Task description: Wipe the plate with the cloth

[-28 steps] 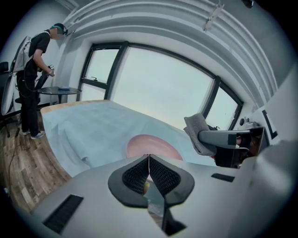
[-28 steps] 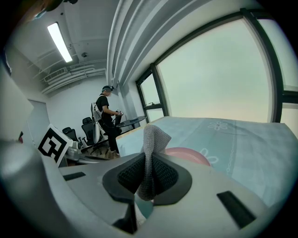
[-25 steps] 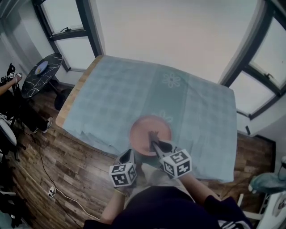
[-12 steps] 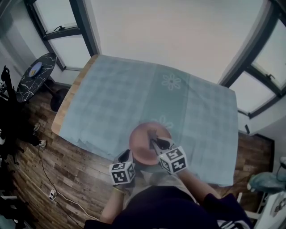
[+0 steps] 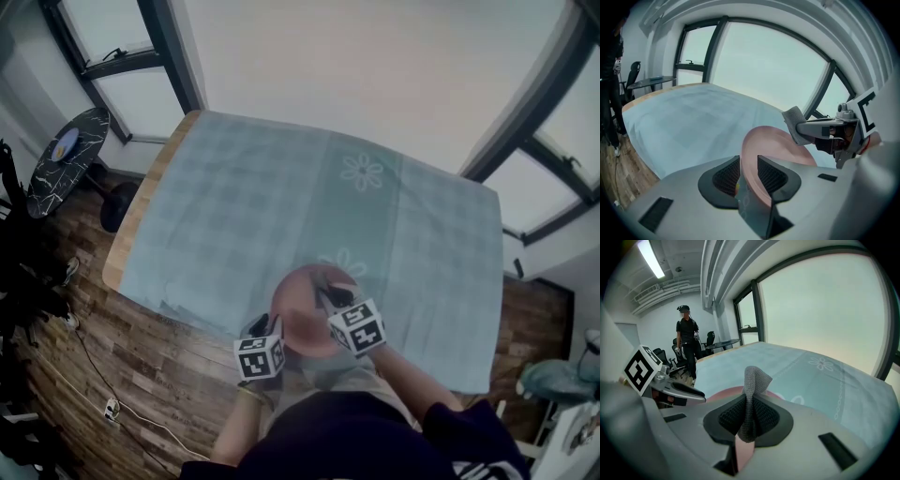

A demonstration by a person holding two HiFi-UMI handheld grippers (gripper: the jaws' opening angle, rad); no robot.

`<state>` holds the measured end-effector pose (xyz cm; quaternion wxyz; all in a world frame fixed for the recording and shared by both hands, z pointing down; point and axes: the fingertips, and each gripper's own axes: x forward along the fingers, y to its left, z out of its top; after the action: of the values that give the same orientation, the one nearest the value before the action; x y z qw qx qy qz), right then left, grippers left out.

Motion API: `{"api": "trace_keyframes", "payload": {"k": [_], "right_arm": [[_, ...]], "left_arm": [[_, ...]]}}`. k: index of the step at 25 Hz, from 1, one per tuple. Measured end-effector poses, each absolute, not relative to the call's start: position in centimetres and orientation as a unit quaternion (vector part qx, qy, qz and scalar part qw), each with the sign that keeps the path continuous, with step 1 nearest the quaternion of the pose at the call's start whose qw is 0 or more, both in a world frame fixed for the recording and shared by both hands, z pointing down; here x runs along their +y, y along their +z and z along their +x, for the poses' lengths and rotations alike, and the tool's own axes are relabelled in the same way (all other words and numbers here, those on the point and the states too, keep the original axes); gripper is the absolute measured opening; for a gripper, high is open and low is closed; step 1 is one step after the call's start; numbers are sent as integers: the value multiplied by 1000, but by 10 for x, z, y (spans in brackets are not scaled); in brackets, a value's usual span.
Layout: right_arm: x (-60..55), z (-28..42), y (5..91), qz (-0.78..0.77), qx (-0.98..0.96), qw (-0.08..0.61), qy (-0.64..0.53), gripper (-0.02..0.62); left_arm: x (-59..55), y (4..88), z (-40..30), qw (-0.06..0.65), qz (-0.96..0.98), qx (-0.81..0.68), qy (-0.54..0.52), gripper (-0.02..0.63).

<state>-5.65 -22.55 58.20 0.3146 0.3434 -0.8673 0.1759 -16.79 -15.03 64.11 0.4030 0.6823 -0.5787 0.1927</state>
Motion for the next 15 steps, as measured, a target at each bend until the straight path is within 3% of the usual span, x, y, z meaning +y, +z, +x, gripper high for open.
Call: {"api": "trace_keyframes", "payload": {"k": [15], "right_arm": [[-252, -61, 637, 328, -840, 394, 178, 34]], "left_arm": [[-162, 671, -171, 432, 664, -572, 211, 101]]}}
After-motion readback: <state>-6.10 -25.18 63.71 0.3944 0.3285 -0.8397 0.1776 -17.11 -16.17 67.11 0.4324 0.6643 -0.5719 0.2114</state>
